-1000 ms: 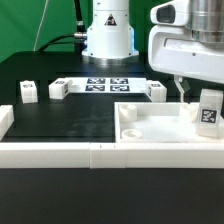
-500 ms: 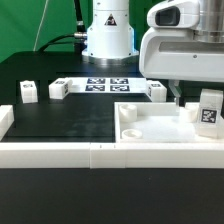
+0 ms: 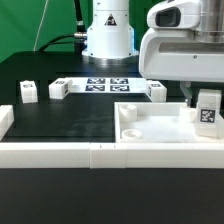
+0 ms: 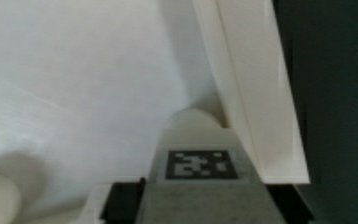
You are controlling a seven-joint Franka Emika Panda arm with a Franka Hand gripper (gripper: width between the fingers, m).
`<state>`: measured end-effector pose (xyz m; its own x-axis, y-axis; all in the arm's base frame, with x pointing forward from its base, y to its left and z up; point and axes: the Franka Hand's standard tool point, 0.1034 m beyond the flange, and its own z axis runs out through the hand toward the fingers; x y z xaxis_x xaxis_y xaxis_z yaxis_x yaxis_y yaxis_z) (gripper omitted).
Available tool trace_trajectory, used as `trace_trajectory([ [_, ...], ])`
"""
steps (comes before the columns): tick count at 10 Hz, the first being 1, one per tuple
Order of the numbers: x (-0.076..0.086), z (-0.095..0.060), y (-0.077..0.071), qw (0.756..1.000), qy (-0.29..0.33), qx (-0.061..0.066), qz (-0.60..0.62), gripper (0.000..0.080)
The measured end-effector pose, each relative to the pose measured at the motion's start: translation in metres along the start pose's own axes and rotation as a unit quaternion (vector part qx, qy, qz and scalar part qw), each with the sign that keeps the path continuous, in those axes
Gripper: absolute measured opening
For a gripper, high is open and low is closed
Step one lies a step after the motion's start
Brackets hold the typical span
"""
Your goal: Assemble one leg
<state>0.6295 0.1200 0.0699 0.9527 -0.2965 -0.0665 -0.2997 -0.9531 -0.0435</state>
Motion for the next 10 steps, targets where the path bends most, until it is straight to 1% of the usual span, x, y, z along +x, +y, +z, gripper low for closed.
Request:
trace_trajectory([
  [3, -0.0003, 0.0000, -0.0007, 0.999, -0.001, 0.002, 0.038, 0.0289],
  [4, -0.0005, 0.0002, -0.0013, 0.995, -0.001, 0.003, 0.104, 0.0289],
  [5, 0.0007, 0.0006, -0.0021, 0.986, 0.004, 0.012, 0.167, 0.0289],
  [6, 0.0005, 0.0008, -0.0028, 0.976, 0.007, 0.018, 0.218, 0.0289],
  [8, 0.0004, 0.0009, -0.0054, 0.943, 0.009, 0.023, 0.331, 0.0290],
  [9, 0.0005, 0.0009, -0.0062, 0.926, 0.009, 0.025, 0.377, 0.0290],
  [10, 0.0001, 0.0010, -0.0075, 0.903, 0.008, 0.027, 0.429, 0.0290],
])
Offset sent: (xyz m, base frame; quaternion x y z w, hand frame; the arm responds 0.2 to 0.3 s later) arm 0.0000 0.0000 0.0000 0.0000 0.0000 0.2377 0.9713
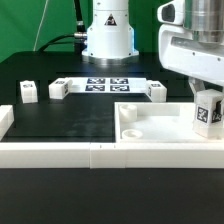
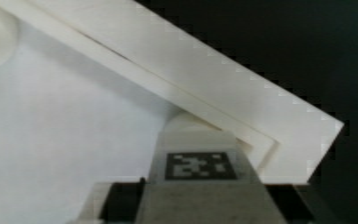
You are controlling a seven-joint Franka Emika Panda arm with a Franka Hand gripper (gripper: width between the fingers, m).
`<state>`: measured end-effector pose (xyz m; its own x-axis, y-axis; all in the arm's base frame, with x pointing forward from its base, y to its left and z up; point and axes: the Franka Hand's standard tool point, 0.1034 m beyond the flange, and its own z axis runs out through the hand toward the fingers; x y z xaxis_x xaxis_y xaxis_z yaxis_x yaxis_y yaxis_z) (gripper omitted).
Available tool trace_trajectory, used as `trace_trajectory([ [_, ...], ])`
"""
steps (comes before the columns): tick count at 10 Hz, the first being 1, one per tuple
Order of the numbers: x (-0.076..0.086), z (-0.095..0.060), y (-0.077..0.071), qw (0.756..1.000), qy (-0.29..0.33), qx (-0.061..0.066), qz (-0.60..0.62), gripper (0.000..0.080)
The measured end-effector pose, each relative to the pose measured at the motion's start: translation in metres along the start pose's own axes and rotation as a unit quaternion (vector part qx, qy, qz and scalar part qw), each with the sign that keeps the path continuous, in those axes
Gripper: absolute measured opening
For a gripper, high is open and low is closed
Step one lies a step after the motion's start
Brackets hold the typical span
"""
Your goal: Assemble one leg
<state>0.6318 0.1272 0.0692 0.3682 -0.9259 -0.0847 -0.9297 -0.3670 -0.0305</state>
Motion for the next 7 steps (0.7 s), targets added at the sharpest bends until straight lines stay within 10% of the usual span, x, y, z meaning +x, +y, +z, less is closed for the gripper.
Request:
trace_trajectory([
  [7, -0.0019, 0.0010, -0.0013, 0.980, -0.009, 0.004, 0.201, 0.0291],
])
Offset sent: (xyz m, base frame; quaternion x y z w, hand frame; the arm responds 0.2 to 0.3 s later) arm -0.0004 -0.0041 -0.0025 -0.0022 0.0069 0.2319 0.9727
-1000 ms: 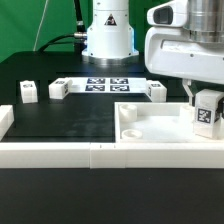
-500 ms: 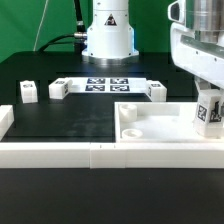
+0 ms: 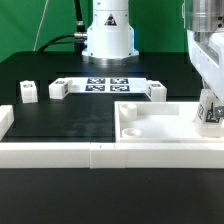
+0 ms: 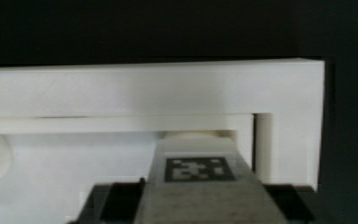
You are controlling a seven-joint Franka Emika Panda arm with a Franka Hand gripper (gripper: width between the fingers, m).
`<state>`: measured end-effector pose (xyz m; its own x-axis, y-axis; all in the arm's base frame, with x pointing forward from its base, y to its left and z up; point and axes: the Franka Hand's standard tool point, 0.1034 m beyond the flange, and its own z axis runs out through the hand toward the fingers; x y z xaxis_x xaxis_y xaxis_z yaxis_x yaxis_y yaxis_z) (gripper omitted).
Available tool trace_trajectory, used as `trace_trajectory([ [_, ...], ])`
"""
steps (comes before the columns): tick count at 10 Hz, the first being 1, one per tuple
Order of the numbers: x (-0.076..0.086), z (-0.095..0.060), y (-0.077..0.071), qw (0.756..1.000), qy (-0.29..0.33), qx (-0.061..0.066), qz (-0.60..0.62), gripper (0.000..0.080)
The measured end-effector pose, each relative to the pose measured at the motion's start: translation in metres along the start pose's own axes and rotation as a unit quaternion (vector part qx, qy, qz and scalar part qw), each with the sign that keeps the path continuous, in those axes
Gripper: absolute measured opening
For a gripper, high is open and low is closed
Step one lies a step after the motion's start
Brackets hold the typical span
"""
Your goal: Assemble one leg
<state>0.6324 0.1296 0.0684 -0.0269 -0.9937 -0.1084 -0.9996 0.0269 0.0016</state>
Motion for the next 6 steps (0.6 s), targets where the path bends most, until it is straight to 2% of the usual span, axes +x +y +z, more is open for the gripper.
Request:
trace_trajectory([
  [1, -0.0002, 0.0001, 0.0001, 1.000, 0.000, 0.000, -0.009, 0.0291],
  [2, -0.0002, 0.0001, 0.0001, 1.000, 0.000, 0.000, -0.029, 0.0500],
  [3, -0.0005, 0.0007, 0.0016, 0.999, 0.000, -0.006, -0.034, 0.0500],
  [4, -0.0025, 0.0006, 0.0036, 0.998, 0.003, -0.022, -0.062, 0.0622],
  [6, -0.0001, 0.0011, 0.0017, 0.982, 0.002, -0.025, -0.188, 0.0641],
])
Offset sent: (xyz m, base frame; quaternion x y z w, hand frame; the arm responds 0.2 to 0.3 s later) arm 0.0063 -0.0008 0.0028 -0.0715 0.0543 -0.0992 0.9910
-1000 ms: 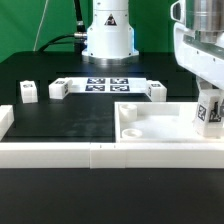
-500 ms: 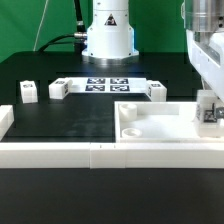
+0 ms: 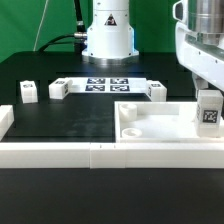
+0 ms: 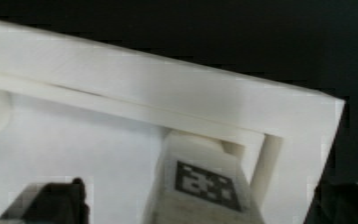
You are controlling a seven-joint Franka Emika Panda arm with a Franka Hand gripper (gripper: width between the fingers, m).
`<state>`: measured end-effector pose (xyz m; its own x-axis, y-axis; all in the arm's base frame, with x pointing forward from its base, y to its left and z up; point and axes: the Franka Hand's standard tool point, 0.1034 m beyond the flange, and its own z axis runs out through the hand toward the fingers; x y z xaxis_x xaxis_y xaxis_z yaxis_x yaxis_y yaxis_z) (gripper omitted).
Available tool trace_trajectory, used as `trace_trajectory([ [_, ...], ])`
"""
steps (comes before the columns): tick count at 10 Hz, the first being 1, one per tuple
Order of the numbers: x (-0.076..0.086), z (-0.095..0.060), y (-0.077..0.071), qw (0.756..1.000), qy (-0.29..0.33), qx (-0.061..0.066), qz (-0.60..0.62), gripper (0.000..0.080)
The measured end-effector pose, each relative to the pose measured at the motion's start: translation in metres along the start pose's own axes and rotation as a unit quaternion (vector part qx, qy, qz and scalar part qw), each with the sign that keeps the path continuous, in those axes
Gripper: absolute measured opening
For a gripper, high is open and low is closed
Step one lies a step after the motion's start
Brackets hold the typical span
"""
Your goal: Assemble one leg
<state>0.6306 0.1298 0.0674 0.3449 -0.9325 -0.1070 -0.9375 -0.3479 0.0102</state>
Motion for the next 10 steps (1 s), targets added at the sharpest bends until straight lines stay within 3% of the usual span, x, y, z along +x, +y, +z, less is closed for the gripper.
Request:
trace_trajectory([
  [2, 0.002, 0.000, 0.001, 0.995, -0.001, -0.006, -0.102, 0.0648],
  [3, 0.003, -0.001, 0.003, 0.985, 0.000, -0.021, -0.172, 0.0649],
  [4, 0.004, -0.003, 0.002, 0.974, 0.005, -0.026, -0.226, 0.0649],
  [7, 0.006, -0.004, 0.002, 0.931, 0.007, -0.030, -0.364, 0.0649],
  [8, 0.006, -0.004, 0.001, 0.918, 0.007, -0.028, -0.394, 0.0649],
  [10, 0.011, -0.004, -0.001, 0.879, 0.025, -0.010, -0.476, 0.0649],
])
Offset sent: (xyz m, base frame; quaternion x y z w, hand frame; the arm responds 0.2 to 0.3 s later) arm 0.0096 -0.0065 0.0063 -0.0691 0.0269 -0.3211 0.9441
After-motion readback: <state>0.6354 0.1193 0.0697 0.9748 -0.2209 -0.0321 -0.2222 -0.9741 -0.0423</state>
